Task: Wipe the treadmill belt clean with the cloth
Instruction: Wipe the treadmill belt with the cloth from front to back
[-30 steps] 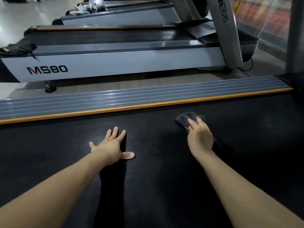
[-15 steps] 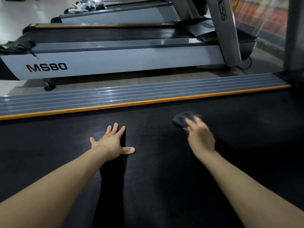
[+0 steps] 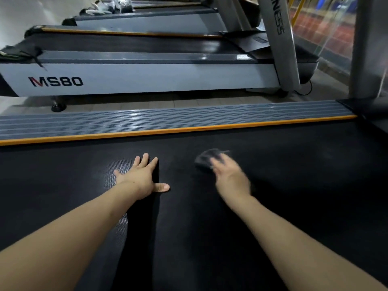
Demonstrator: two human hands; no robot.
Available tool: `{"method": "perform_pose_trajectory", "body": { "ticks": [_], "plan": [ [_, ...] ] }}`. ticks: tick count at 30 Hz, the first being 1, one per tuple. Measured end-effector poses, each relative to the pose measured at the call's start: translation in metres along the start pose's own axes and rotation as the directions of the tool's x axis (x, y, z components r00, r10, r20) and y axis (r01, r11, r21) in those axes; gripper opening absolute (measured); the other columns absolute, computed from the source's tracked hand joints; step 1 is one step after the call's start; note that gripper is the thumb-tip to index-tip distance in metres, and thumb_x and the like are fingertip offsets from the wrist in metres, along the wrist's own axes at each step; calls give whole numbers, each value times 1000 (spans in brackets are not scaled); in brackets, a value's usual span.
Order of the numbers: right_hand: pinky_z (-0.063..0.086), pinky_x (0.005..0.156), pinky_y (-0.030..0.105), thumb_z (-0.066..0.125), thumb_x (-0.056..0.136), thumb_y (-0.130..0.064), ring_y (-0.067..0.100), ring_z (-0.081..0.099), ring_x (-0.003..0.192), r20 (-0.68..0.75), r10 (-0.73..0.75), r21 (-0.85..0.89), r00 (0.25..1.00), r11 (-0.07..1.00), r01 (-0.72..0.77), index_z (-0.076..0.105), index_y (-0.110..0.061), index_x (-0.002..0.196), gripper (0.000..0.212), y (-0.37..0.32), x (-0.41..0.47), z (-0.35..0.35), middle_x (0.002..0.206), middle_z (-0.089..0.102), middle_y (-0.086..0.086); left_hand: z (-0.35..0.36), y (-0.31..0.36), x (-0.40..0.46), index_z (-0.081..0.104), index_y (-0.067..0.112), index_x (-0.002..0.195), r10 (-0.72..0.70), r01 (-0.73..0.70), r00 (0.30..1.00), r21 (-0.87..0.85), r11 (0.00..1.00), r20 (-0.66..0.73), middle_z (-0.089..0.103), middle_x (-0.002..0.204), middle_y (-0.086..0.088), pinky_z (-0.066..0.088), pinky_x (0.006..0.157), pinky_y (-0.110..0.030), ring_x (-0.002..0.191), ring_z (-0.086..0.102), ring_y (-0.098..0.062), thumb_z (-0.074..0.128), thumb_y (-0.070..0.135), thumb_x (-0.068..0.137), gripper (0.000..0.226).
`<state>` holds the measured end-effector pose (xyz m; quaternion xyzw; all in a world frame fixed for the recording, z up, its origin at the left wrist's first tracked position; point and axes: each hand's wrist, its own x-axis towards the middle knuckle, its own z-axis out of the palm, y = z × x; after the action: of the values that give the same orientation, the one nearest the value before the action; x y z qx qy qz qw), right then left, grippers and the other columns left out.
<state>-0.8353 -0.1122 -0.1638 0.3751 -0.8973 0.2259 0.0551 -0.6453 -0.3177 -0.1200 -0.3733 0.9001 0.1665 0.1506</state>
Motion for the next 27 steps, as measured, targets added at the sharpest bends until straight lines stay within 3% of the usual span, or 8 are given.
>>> {"method": "perform_pose_trajectory", "body": {
  "ticks": [4,9,12,14,17,22,24,27],
  "plan": [
    [44,99,38,44,102,-30,25,45,130,-81,328,-47,941,942,-332,54,-34,137,37,32,-5,-24,150,42,1,5,-2,-5,6,41,160,2,-2,998,-4,1000,-69,-10,170,11,11,118,-70,156,-11,-16,59,84,75,109],
    [52,85,40,50,90,-20,34,55,109,-60,65,-43,996,997,-68,63,-24,127,39,-61,-20,25,135,55,11,13,-10,-35,36,40,150,39,-43,984,-18,999,-176,18,167,9,30,116,-58,155,13,-20,56,83,77,87],
    [48,97,41,50,97,-24,31,49,125,39,-147,89,988,986,144,62,-27,129,35,-105,-39,36,144,52,8,12,-19,-61,38,40,150,40,-41,990,-2,999,-138,25,165,10,35,113,-52,150,24,-21,61,83,74,90],
    [44,105,38,57,96,-22,29,48,131,66,-218,104,974,972,210,63,-28,131,35,-88,-38,27,146,51,8,12,-22,-77,33,40,154,41,-42,995,-13,999,-89,24,165,11,33,114,-51,150,23,-20,63,83,71,98],
    [44,104,34,62,92,-16,32,56,123,-22,-77,13,997,997,77,64,-28,128,38,-18,-35,0,140,56,11,17,-18,-95,24,41,157,45,-45,998,1,999,-41,14,168,10,28,118,-53,154,13,-20,66,84,67,108],
    [40,106,39,43,102,-27,27,40,136,-68,348,-49,935,935,-351,55,-29,136,36,26,-41,-31,153,39,5,33,-6,-97,4,38,161,2,-2,999,-2,1000,49,-14,170,5,10,123,-61,156,-13,-24,72,78,68,122],
    [41,104,40,48,96,-17,32,43,130,-114,296,-80,948,949,-305,58,-22,135,40,-7,-42,-11,149,43,11,35,-6,-94,3,38,161,-2,2,999,-6,1000,49,-15,169,4,10,122,-63,156,-14,-25,72,77,69,122],
    [44,102,42,56,88,-12,35,48,126,-21,68,9,997,998,-68,61,-23,132,46,-77,-54,24,146,49,11,35,-8,-92,4,39,161,2,-2,999,7,1000,47,-14,170,5,12,122,-63,156,-12,-24,72,77,69,120]
  ]
}}
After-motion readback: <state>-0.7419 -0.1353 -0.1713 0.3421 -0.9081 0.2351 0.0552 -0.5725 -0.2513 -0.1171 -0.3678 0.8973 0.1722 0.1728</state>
